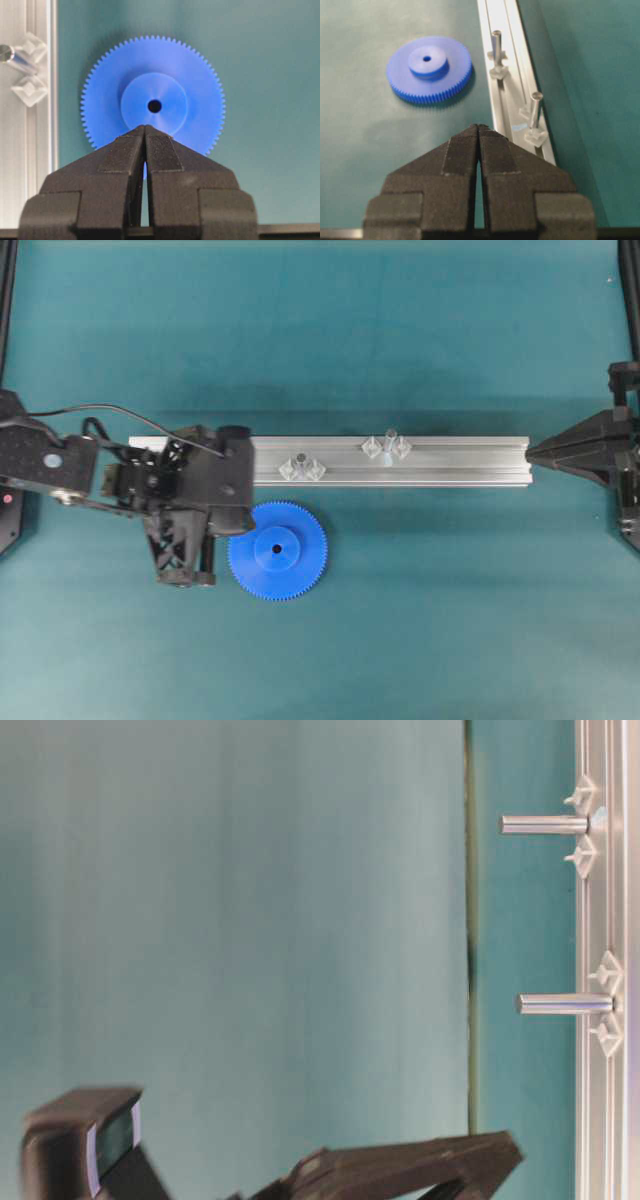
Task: Find the location of the shaft and insert the large gear.
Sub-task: 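Position the left gripper above the blue gear's hub and descend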
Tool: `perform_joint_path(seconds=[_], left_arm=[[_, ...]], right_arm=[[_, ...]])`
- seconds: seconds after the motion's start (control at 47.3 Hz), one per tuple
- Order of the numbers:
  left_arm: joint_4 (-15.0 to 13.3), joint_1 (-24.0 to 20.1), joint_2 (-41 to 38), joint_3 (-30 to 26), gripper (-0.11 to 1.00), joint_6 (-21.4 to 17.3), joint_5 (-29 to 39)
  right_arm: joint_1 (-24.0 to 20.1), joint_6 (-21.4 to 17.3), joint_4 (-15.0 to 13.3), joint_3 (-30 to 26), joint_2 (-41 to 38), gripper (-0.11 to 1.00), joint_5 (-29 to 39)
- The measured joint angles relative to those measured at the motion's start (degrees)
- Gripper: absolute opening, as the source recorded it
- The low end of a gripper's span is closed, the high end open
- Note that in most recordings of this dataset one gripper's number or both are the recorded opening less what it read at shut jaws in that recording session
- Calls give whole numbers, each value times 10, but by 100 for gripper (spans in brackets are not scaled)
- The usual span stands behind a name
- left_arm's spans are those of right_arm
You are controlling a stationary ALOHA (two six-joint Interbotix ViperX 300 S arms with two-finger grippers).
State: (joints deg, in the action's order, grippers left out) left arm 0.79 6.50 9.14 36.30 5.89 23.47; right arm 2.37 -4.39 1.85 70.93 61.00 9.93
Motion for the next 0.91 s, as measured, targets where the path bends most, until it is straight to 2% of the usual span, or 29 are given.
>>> perform_joint_path(seconds=[0.317, 0.655, 0.909], left_arm=[[0, 4, -58, -54, 0, 0, 59], [0, 8, -111, -97, 0, -1, 85], [0, 9, -154, -139, 0, -2, 148]], right_arm=[[0, 0, 0, 3, 0, 0, 7], [0, 0, -1, 4, 0, 0, 16], [1, 0, 0, 9, -1, 0, 16]])
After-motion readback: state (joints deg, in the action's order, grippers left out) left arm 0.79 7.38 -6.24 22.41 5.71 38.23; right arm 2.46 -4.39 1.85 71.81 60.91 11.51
